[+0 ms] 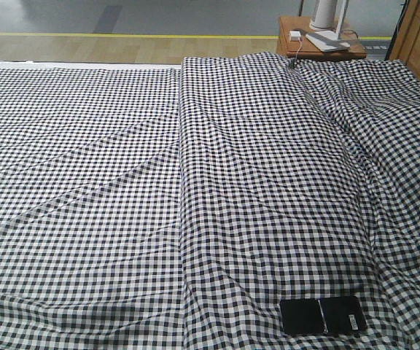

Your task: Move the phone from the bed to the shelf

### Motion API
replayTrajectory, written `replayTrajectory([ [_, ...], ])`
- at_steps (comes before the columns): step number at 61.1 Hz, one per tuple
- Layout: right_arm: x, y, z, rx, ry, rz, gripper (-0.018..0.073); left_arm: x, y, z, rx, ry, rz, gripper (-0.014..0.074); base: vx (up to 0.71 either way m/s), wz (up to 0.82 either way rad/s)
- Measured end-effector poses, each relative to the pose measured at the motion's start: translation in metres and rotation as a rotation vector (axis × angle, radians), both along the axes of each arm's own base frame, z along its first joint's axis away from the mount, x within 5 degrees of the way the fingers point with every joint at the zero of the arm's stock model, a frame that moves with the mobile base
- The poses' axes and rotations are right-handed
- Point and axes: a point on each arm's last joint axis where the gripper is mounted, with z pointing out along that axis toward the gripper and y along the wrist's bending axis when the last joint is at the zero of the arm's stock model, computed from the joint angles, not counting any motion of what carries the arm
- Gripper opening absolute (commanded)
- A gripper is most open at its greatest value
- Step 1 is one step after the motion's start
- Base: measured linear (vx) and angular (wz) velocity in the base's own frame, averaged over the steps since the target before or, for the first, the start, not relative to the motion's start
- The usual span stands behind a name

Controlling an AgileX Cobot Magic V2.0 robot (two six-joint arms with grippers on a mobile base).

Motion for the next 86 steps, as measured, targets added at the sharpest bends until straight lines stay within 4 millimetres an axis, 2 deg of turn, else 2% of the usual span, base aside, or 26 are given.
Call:
replayTrajectory([
  [14, 0.009, 0.000, -0.009, 0.000, 0.060, 0.001, 0.0579, 0.000, 0.000, 0.000, 0.000, 0.000, 0.000, 0.0001, 0.00, 0.00],
  [24, 0.009, 0.000, -0.010, 0.000, 0.065, 0.002, 0.0682, 0.000, 0.000, 0.000, 0.000, 0.000, 0.000, 0.0001, 0.00, 0.00],
  [37, 0.008, 0.000, -0.011, 0.000, 0.083, 0.003, 0.0668, 0.000, 0.000, 0.000, 0.000, 0.000, 0.000, 0.0001, 0.00, 0.00],
  [54, 0.008, 0.000, -0.012, 0.000, 0.092, 0.004, 0.0577, 0.000, 0.000, 0.000, 0.000, 0.000, 0.000, 0.0001, 0.00, 0.00],
  [64, 0.006, 0.001, -0.015, 0.019, 0.158, 0.002, 0.0575, 0.000, 0.000, 0.000, 0.000, 0.000, 0.000, 0.0001, 0.00, 0.00],
  [74, 0.007, 0.002, -0.002, 0.085, 0.283, -0.014, 0.0575, 0.000, 0.000, 0.000, 0.000, 0.000, 0.000, 0.0001, 0.00, 0.00],
  [86, 0.017, 0.003, 0.016, 0.091, 0.366, -0.013, 0.0575, 0.000, 0.000, 0.000, 0.000, 0.000, 0.000, 0.0001, 0.00, 0.00],
])
